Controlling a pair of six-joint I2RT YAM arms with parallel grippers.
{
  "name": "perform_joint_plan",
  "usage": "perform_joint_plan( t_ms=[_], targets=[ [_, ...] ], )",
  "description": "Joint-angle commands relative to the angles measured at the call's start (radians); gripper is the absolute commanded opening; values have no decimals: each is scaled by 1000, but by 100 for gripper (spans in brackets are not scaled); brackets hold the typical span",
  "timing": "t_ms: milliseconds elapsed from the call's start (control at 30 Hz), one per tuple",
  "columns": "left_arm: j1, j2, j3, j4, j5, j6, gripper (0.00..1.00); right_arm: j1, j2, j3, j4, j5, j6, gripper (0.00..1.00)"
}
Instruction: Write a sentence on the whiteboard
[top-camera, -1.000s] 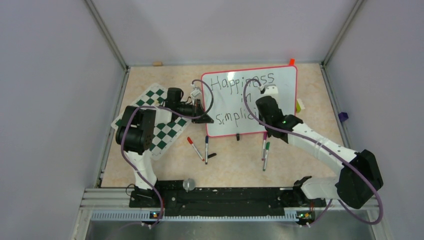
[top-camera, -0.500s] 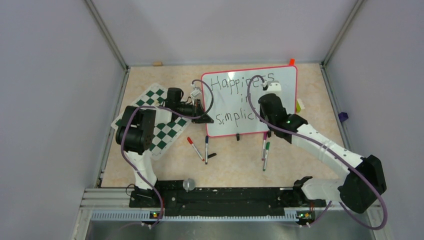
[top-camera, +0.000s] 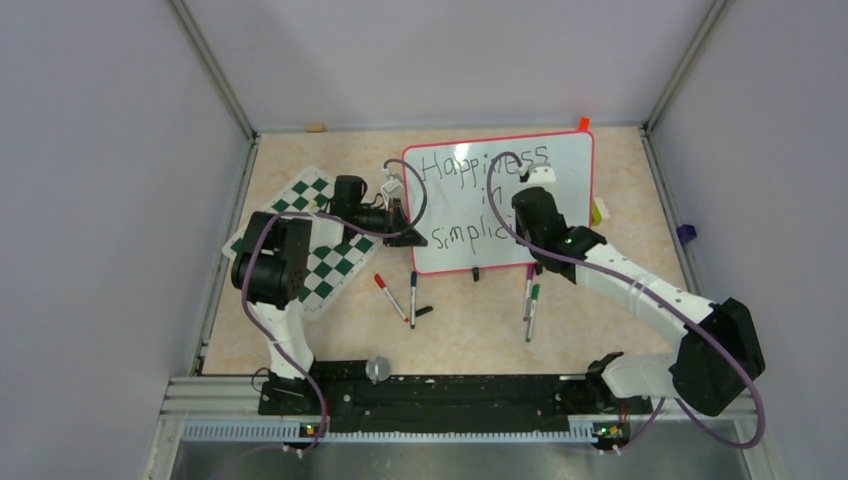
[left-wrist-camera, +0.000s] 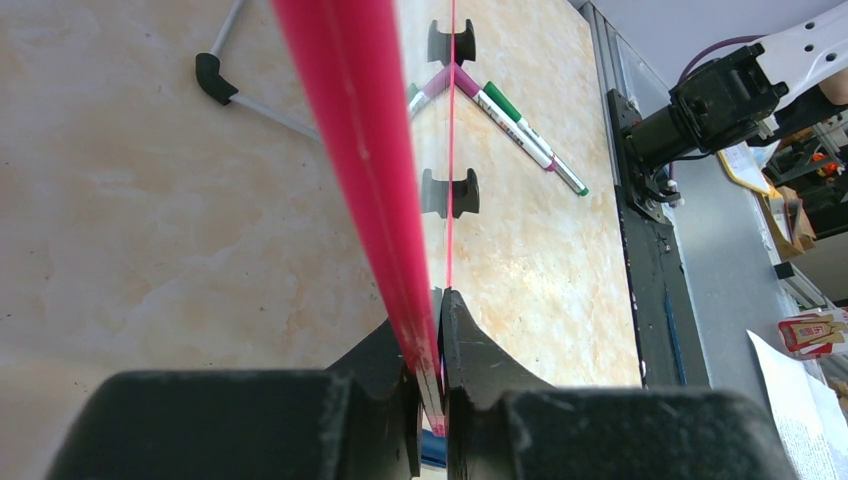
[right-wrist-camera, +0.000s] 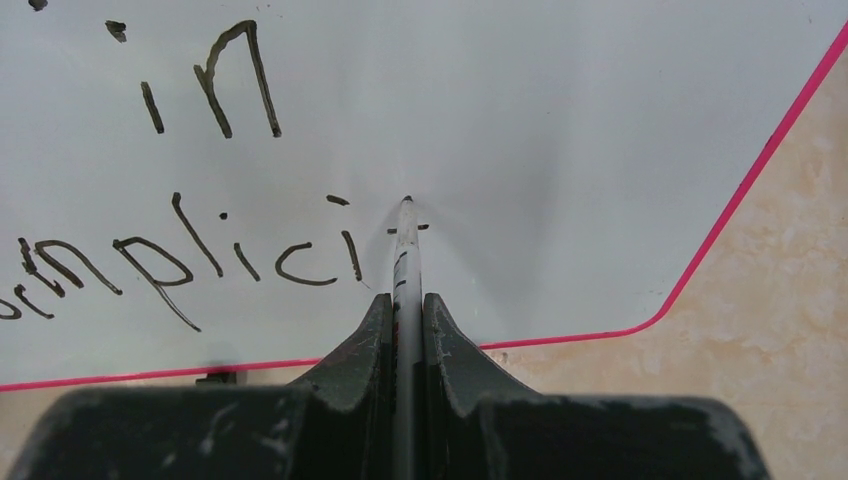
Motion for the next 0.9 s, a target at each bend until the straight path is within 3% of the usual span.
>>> perform_joint_plan(
  t_ms=[0, 433, 633, 867],
  targets=[
    [-21, 40, -30, -106, -37, 108, 0, -17, -17, -9, 28, -12, 10, 0],
    [-21, 41, -29, -107, -38, 106, 0, -17, -52, -97, 0, -47, 46, 0],
    [-21, 37, -32, -111, -42, 109, 0, -17, -51, -66, -17, 29, 41, 0],
    [-21, 33, -32, -111, -42, 110, 0, -17, -70, -19, -22, 13, 25, 0]
  ],
)
